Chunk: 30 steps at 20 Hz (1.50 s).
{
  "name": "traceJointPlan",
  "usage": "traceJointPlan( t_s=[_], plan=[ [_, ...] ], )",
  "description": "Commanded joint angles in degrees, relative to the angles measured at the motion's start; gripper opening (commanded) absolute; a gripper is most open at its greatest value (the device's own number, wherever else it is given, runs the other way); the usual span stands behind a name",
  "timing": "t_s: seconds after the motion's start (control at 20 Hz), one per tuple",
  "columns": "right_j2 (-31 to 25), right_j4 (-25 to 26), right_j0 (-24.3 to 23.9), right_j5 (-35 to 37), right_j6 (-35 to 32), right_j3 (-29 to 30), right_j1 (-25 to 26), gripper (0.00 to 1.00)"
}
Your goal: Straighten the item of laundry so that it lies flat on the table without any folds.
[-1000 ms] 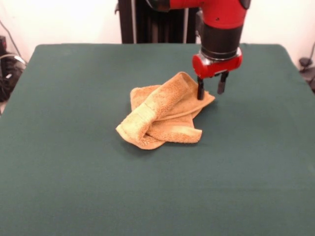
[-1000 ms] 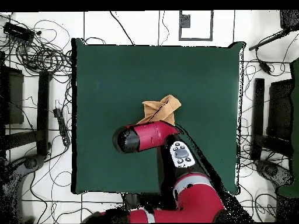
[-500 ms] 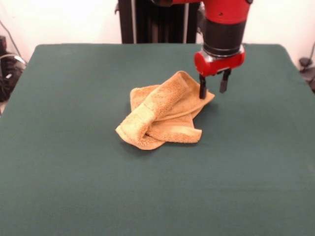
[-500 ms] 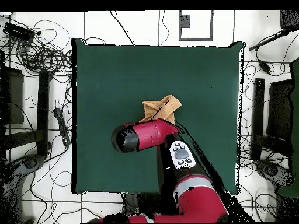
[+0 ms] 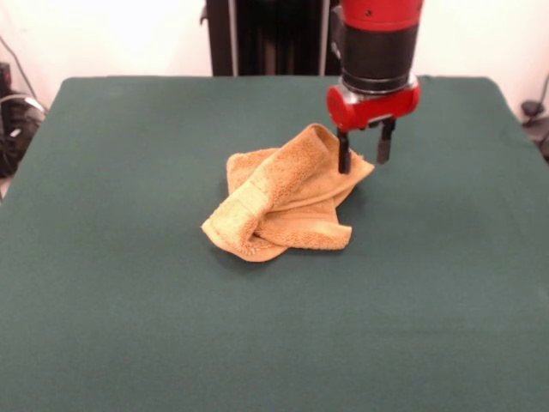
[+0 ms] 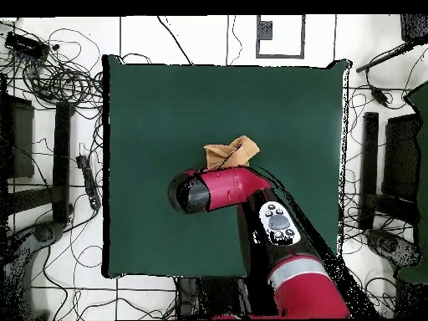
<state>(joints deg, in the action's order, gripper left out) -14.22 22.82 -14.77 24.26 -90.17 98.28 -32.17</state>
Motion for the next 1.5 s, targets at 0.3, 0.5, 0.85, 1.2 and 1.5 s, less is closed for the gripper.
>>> traceJointPlan(
  t_s=[0.3, 0.5, 0.85, 1.2, 1.5],
  plan=[
    [-5.89, 4.04, -0.75, 5.96, 5.29, -1.72, 2.24, 1.00],
    [-5.06, 4.08, -0.50, 4.48, 2.73, -2.38, 4.14, 1.00],
    [-1.97, 4.10, 0.07, 3.03, -0.69, -4.70, 7.81, 1.00],
    [1.29, 6.10, 0.36, 0.46, -2.10, -5.78, 10.91, 1.00],
    [0.38, 6.50, -1.02, 0.17, -0.98, -5.83, 11.60, 1.00]
  ],
)
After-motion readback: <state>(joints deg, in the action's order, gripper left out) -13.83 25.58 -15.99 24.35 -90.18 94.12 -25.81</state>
